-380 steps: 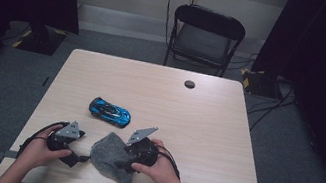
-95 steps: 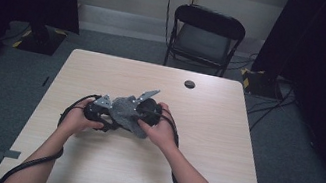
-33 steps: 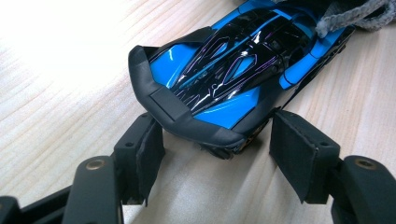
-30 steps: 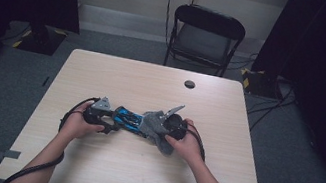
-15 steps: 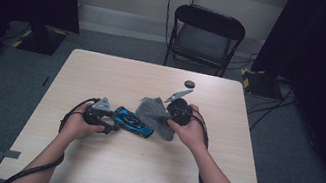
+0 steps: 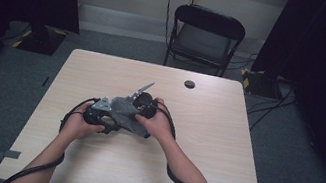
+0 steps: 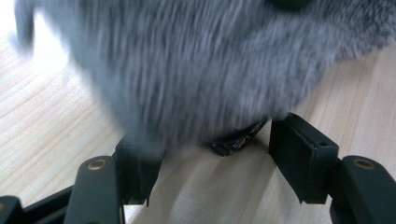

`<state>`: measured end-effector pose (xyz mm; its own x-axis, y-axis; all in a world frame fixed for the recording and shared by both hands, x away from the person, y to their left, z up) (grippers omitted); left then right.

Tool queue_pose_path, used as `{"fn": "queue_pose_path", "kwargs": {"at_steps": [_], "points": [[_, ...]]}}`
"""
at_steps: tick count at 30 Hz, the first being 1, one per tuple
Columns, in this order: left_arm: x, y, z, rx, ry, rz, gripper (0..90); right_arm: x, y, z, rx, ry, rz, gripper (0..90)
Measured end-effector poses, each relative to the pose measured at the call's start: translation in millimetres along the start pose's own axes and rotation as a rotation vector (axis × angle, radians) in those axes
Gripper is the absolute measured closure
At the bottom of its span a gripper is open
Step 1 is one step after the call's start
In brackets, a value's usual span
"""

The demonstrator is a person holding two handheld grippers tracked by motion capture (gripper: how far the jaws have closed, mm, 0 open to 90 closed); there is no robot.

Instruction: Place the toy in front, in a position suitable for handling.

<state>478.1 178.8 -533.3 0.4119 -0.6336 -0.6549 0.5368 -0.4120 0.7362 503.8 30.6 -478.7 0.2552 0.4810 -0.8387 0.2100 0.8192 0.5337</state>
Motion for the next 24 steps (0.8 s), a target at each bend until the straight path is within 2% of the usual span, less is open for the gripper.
{"fn": "queue_pose_path", "kwargs": {"at_steps": [3, 11, 24], "points": [[0.0, -0.1, 0.1, -0.003, 0.002, 0.002, 35.7, 3.0, 1.8, -2.6, -0.030, -0.015, -0.012, 72.3], [-0.5, -0.5, 1.0, -0.002, 0.003, 0.003, 37.4, -6.4, -11.6, 0.7, -0.008, -0.013, -0.023, 72.0], [-0.4, -0.4, 0.8, -0.005, 0.003, 0.002, 37.3, -14.0, -27.2, -0.1, -0.012, -0.017, -0.025, 71.8]]}}
Point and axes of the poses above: each handheld gripper's, and its own axes: x roughly forward along the jaws, y roughly out of its top, z roughly to its right, the point moved 5 cm from there along x, roughly forward along the jaws, and after that the axes turned 12 degrees about -x, right-handed, at the moved point
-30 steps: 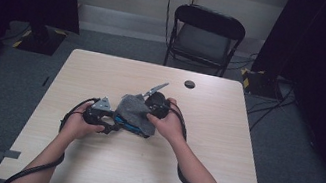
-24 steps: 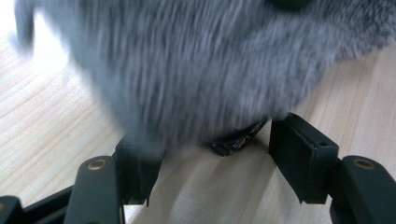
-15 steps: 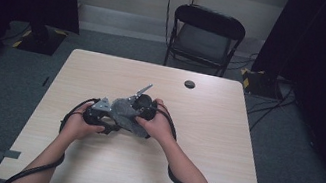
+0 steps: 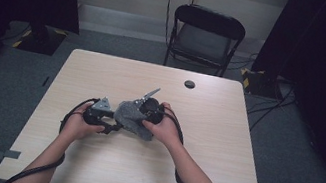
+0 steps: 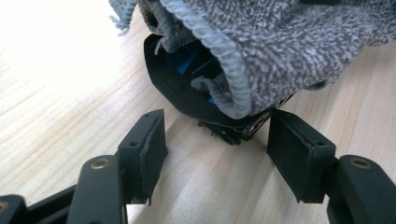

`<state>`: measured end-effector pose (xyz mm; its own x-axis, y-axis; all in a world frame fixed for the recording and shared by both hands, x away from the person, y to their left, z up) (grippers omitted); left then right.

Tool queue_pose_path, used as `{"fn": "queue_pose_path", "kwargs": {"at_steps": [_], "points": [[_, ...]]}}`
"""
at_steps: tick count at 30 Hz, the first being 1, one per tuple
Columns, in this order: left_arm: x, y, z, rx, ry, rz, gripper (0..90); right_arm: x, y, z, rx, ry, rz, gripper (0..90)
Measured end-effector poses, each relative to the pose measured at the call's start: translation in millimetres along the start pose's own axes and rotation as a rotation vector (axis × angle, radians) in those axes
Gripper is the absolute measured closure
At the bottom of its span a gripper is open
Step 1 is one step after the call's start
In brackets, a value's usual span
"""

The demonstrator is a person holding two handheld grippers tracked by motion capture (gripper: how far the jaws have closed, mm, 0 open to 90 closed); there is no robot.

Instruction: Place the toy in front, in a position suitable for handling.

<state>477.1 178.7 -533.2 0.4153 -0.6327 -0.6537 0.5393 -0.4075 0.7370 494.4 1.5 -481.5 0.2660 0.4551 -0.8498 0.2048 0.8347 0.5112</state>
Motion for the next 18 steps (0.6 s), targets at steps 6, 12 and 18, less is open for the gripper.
{"fn": "queue_pose_path", "kwargs": {"at_steps": [6, 12, 18], "points": [[0.0, 0.1, -0.1, 0.002, -0.001, 0.000, 37.3, -1.5, -6.0, -0.3, 0.010, 0.000, 0.001, 71.9], [0.2, -0.1, 1.1, 0.008, -0.009, -0.003, 37.0, 0.1, -5.7, 0.0, 0.012, -0.003, 0.005, 71.9], [5.0, 3.6, 6.3, 0.000, -0.028, 0.002, 26.0, 0.2, -5.3, -0.4, 0.010, -0.001, 0.002, 71.9]]}}
Point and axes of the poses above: each handheld gripper's, and its own axes: x roughly forward along the jaws, y roughly out of its top, z roughly to its right, the point moved 5 cm from there along x, roughly forward along the jaws, and after that the axes turned 12 degrees about -x, right-handed, at the moved point
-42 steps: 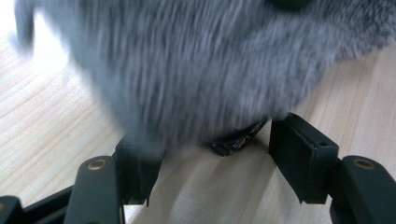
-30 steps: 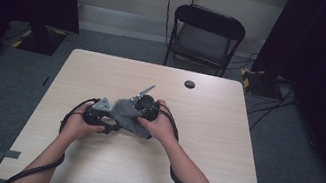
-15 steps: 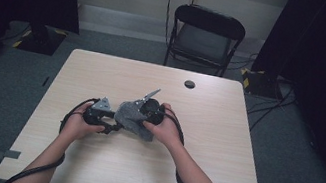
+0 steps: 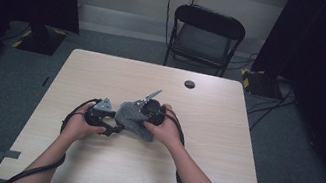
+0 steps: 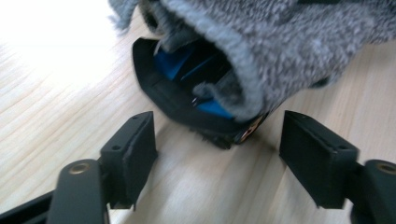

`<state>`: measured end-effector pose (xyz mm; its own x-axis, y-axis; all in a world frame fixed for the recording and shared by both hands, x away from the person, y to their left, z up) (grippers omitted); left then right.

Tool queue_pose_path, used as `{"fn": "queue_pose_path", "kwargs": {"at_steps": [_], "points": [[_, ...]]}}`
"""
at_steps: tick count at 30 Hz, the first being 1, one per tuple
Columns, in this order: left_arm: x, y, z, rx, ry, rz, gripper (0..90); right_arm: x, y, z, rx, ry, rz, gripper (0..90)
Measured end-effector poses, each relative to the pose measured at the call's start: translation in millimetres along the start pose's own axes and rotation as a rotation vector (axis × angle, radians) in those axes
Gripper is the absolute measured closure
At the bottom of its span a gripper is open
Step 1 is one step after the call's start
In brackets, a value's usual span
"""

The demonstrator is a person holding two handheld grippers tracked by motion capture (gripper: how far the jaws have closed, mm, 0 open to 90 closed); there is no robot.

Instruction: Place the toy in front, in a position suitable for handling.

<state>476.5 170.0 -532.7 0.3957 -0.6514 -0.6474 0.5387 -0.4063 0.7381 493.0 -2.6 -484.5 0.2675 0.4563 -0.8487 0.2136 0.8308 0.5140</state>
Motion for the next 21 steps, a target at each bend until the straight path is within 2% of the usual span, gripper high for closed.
{"fn": "queue_pose_path", "kwargs": {"at_steps": [3, 5, 11, 15, 16, 21], "points": [[2.7, 2.1, 0.6, -0.027, 0.006, 0.002, 24.9, 0.6, 0.2, 0.1, -0.001, -0.001, 0.006, 71.9], [3.1, 2.2, -0.8, -0.040, 0.013, -0.002, 29.0, 0.4, -0.2, 0.2, -0.001, 0.001, 0.009, 71.7], [2.4, 1.7, -0.8, -0.024, 0.005, -0.006, 31.3, -3.6, -4.9, -0.5, -0.009, -0.005, 0.006, 71.4], [1.7, 1.3, -1.1, -0.007, 0.014, -0.005, 32.9, -6.6, -11.9, -0.2, 0.002, -0.004, 0.006, 71.4], [1.6, 1.3, -1.2, -0.010, 0.012, -0.004, 35.4, -7.6, -14.4, 0.1, 0.005, -0.003, 0.005, 71.4], [1.8, 1.4, -0.7, -0.006, 0.011, -0.005, 35.5, -11.2, -24.0, 1.6, -0.001, -0.006, -0.002, 71.4]]}}
Point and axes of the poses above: each handheld gripper's, and its own axes: x roughly forward along the jaws, y roughly out of its top, z roughly to its right, the point moved 5 cm from there along x, roughly forward along the jaws, and after that the axes turned 12 degrees about -x, right-handed, at the moved point
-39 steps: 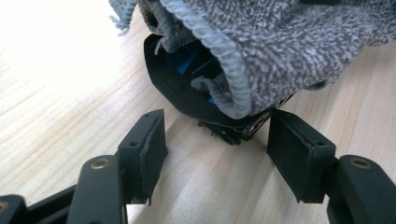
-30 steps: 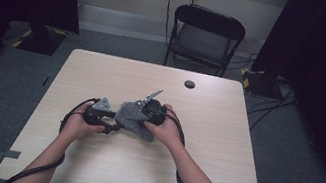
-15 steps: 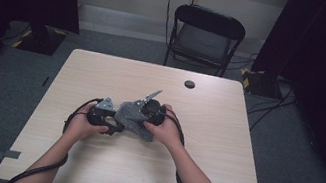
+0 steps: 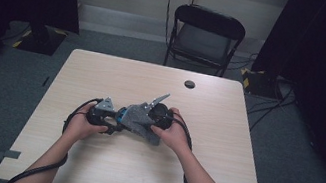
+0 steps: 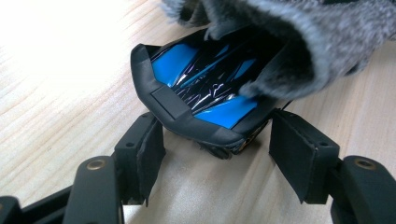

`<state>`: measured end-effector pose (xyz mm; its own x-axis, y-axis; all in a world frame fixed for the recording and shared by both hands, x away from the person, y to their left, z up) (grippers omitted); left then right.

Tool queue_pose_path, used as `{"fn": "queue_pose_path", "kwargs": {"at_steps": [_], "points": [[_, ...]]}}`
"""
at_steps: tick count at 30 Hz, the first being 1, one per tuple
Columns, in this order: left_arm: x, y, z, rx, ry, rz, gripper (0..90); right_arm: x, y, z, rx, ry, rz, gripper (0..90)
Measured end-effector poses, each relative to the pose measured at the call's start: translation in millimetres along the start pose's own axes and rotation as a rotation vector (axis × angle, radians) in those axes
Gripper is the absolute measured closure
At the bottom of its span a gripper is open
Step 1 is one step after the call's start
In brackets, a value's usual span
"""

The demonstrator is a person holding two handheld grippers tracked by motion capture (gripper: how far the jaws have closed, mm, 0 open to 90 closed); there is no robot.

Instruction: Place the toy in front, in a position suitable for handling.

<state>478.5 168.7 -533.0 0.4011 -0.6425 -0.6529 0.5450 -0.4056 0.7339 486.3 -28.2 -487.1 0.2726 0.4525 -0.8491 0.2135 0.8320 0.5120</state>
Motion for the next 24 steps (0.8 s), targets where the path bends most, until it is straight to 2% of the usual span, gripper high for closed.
{"fn": "queue_pose_path", "kwargs": {"at_steps": [18, 24], "points": [[0.0, 0.0, 0.2, 0.003, 0.002, 0.001, 35.7, -6.4, -32.9, -1.2, 0.006, -0.012, -0.032, 71.1], [0.1, -0.2, 0.5, 0.004, 0.004, 0.002, 35.8, -9.6, -47.4, 0.0, 0.025, -0.010, -0.051, 71.1]]}}
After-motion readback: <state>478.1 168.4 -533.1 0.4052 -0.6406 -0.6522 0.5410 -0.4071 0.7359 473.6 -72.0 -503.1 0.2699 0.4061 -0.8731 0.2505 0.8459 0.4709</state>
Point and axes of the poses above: each handheld gripper's, and its own axes: x roughly forward along the jaws, y roughly out of its top, z roughly to its right, the point moved 5 cm from there along x, roughly forward along the jaws, and after that the axes turned 12 degrees about -x, right-handed, at the moved point
